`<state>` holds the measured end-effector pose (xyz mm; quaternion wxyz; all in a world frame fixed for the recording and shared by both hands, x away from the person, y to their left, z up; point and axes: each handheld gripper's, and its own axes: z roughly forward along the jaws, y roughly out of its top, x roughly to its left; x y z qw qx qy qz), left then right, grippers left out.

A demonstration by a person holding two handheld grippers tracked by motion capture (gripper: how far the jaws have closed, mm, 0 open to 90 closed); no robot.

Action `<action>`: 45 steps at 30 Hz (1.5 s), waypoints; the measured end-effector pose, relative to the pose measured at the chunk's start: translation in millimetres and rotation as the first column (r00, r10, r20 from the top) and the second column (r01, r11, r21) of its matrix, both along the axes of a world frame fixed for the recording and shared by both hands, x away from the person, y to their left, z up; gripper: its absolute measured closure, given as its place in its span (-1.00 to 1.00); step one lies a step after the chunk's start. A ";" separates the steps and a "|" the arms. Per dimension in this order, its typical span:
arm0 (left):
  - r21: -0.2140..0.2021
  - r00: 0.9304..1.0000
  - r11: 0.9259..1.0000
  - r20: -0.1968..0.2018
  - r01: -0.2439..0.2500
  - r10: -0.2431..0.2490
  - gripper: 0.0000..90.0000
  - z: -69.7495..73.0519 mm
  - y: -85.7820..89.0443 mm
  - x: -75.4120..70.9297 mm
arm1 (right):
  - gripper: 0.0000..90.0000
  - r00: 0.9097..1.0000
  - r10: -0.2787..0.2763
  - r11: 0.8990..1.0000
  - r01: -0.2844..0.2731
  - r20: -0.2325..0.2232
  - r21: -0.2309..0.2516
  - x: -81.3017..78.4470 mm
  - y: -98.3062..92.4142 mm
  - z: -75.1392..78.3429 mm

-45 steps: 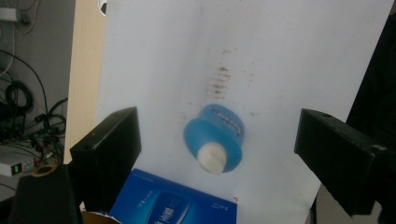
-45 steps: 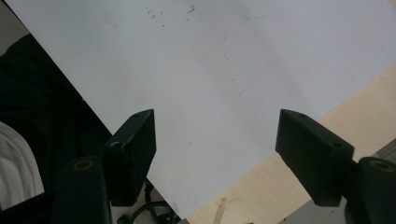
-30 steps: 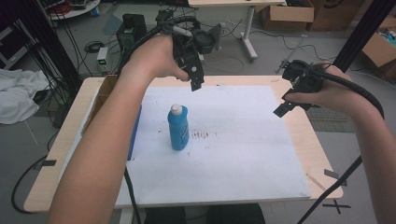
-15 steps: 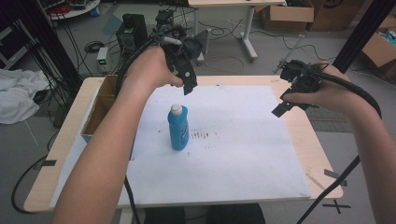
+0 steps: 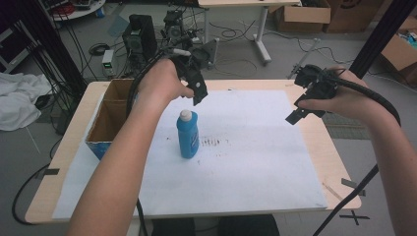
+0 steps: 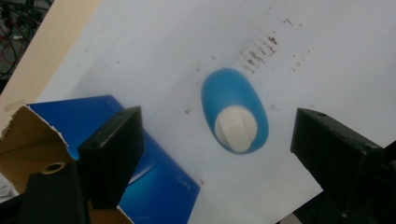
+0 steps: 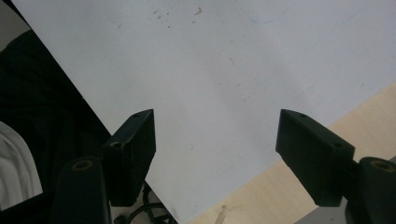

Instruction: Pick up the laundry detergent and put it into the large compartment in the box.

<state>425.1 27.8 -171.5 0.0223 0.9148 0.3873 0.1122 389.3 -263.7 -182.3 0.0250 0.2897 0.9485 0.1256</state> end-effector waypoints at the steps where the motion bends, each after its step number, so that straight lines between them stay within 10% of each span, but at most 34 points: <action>1: 0.002 1.000 1.000 -0.002 -0.004 0.004 -0.59 -3.2 -0.6 0.1 | -0.36 1.000 0.000 1.000 0.000 0.001 -0.001 -0.6 0.2 -0.4; 45: 0.008 0.992 0.996 -0.090 -0.092 0.092 -0.65 -70.6 2.8 7.7 | -0.36 1.000 0.013 1.000 -0.013 -0.004 0.004 0.3 -4.6 -11.6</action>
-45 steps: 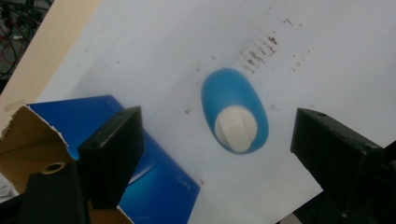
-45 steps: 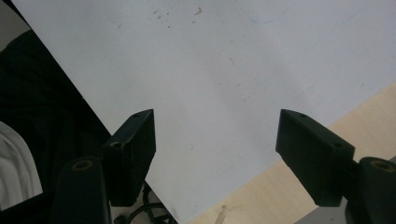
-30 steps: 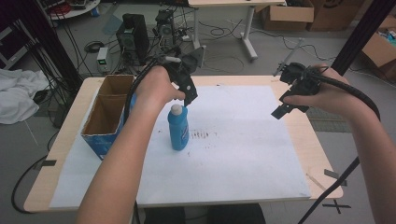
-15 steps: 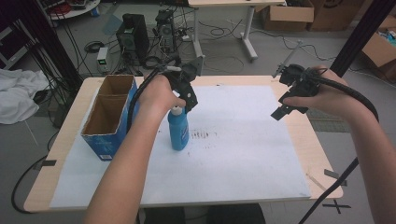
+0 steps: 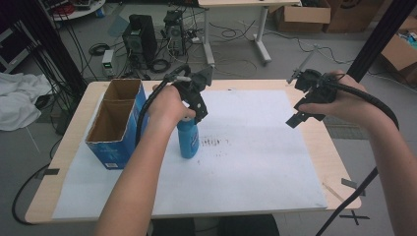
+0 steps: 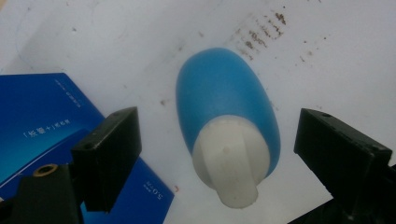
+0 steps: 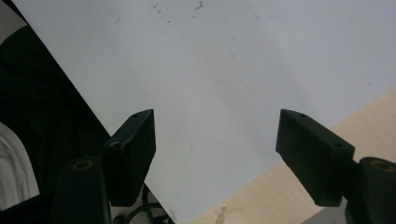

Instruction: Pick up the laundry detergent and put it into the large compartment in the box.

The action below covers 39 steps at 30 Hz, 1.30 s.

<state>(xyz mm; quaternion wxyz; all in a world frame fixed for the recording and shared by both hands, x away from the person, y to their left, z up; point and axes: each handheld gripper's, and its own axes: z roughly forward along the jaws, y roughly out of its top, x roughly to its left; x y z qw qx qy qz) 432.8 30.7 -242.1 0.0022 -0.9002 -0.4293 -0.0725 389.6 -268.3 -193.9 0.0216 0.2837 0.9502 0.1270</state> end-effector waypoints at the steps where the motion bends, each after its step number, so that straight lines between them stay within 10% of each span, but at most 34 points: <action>1: -0.007 1.000 1.000 -0.004 -0.008 0.008 -0.65 -2.7 0.1 0.3 | -0.36 1.000 -0.001 1.000 0.001 0.000 0.000 0.0 0.0 -0.3; 39: 0.001 0.998 0.999 -0.050 -0.033 0.033 -0.63 -46.6 -3.3 4.1 | -0.36 1.000 -0.003 1.000 0.003 -0.012 -0.006 1.9 -1.2 -6.4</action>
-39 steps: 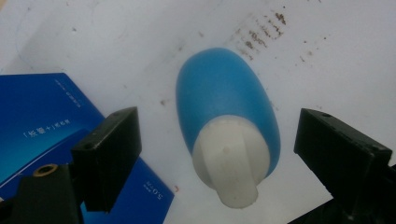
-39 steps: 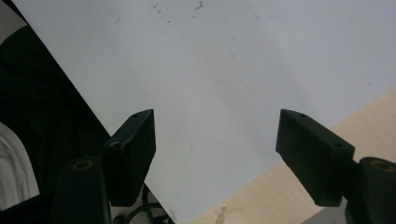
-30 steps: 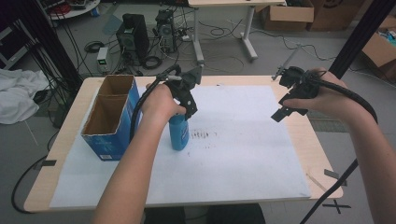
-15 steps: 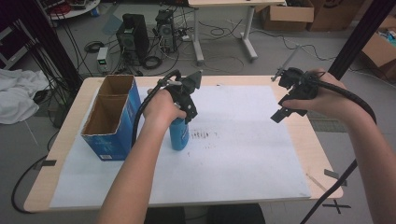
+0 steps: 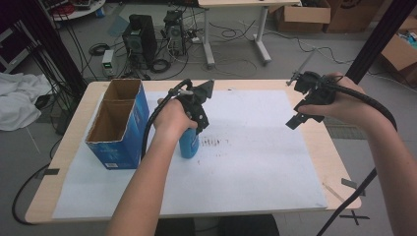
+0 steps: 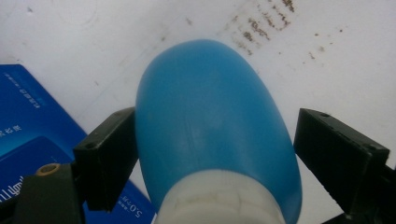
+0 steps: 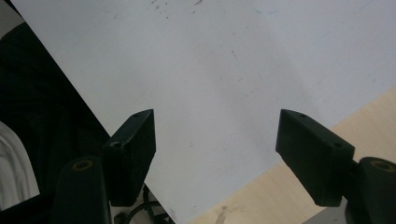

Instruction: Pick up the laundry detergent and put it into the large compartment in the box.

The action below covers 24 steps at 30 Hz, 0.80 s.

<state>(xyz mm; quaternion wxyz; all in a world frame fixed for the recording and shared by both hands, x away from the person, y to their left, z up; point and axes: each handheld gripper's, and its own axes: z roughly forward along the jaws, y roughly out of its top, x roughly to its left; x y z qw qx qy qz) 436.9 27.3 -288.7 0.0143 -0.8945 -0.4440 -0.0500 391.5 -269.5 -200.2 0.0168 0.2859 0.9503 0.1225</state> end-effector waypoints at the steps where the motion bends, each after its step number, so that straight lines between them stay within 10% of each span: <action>1: 0.006 1.000 1.000 0.005 0.000 0.000 -0.63 -0.7 -0.3 0.0 | -0.36 1.000 0.000 1.000 0.000 0.000 0.000 0.0 0.0 0.0; 24: -0.002 1.000 1.000 0.004 -0.019 0.019 -0.55 -5.0 2.1 0.3 | -0.36 1.000 -0.002 1.000 0.002 -0.007 -0.005 -0.1 0.5 -1.8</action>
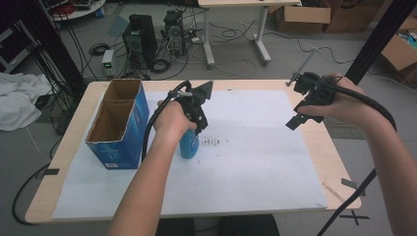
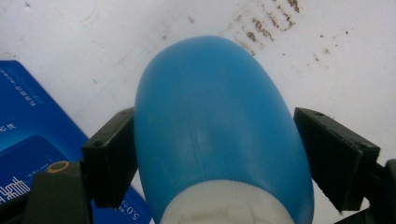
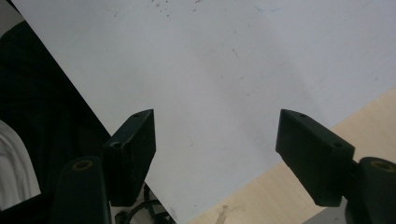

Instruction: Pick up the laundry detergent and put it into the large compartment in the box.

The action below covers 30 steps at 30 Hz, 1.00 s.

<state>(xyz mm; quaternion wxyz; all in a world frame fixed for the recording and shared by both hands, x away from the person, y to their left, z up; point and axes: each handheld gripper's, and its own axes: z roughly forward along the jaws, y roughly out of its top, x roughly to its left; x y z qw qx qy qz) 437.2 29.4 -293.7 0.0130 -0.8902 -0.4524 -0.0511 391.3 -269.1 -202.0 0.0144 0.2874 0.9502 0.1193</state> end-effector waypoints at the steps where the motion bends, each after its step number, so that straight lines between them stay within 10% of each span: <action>1: -0.004 1.000 1.000 0.000 -0.004 0.004 -0.53 0.4 0.1 0.0 | -0.36 1.000 -0.001 1.000 0.001 0.000 0.001 0.0 0.0 0.0; 30: 0.006 1.000 1.000 -0.001 -0.012 0.012 -0.35 0.2 0.7 0.8 | -0.36 1.000 -0.006 1.000 0.006 -0.001 0.005 -1.5 -4.2 -1.3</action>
